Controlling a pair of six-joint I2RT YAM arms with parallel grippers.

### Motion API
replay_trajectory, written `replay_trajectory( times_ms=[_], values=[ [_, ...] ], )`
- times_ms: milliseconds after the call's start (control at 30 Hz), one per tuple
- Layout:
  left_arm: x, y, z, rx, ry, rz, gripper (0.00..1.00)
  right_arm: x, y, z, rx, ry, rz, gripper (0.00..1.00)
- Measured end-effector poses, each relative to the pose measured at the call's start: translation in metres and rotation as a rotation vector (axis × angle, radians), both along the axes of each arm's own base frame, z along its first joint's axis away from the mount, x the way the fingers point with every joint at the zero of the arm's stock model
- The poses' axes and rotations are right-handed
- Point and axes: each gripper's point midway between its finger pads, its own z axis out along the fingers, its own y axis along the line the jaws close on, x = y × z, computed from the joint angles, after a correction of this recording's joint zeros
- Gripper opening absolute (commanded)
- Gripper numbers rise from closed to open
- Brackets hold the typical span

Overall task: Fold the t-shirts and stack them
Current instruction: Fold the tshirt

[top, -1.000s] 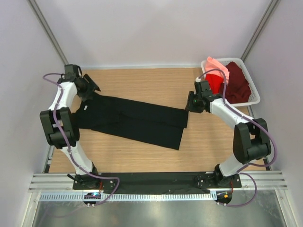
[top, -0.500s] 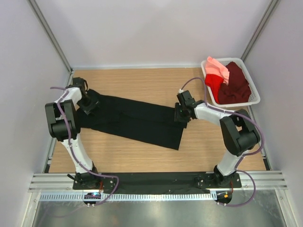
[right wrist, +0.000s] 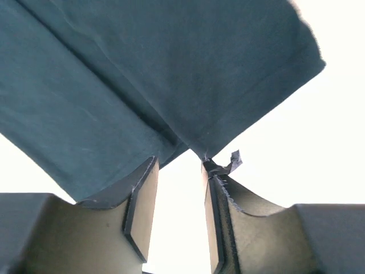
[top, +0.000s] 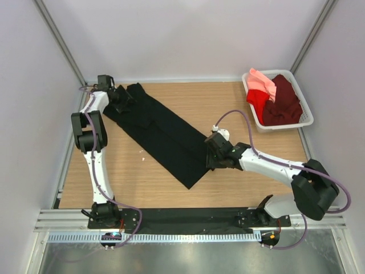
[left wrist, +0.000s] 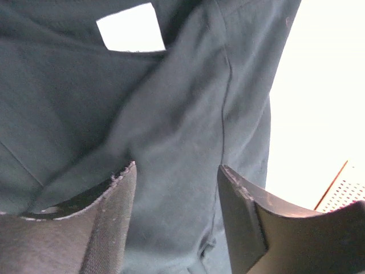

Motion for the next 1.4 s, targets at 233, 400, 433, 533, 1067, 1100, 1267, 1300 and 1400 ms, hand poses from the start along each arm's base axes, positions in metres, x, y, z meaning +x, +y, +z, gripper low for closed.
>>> replay_trajectory(
  times_ms=[233,400,433,533,1067,1100,1267,1300,1400],
  values=[
    [-0.033,0.0,0.026,0.066,0.06,-0.032,0.65,0.031,0.003,0.044,-0.017,-0.098,0.021,0.48],
    [-0.087,0.008,0.067,0.143,0.052,-0.017,0.66,0.077,-0.006,0.035,-0.081,-0.071,0.064,0.5],
    [-0.093,0.007,0.071,0.149,0.048,-0.019,0.66,0.084,-0.01,0.031,-0.085,-0.058,0.065,0.51],
    [-0.104,0.006,0.068,0.153,0.046,-0.027,0.65,0.104,-0.024,0.014,-0.07,0.009,0.082,0.54],
    [-0.099,0.028,-0.015,0.24,0.269,0.003,0.67,0.102,-0.015,-0.029,0.014,0.143,0.243,0.39],
    [-0.101,0.035,-0.014,0.267,0.28,0.008,0.67,0.098,-0.014,-0.028,0.031,0.145,0.238,0.38],
    [-0.112,0.064,-0.003,0.384,0.312,0.046,0.69,0.064,-0.006,-0.029,0.146,0.168,0.177,0.38],
    [-0.115,0.064,0.0,0.384,0.31,0.045,0.69,0.057,-0.004,-0.029,0.152,0.172,0.169,0.38],
    [-0.149,0.052,0.015,0.339,0.289,0.02,0.67,0.022,0.007,-0.029,0.172,0.185,0.167,0.38]
  ],
)
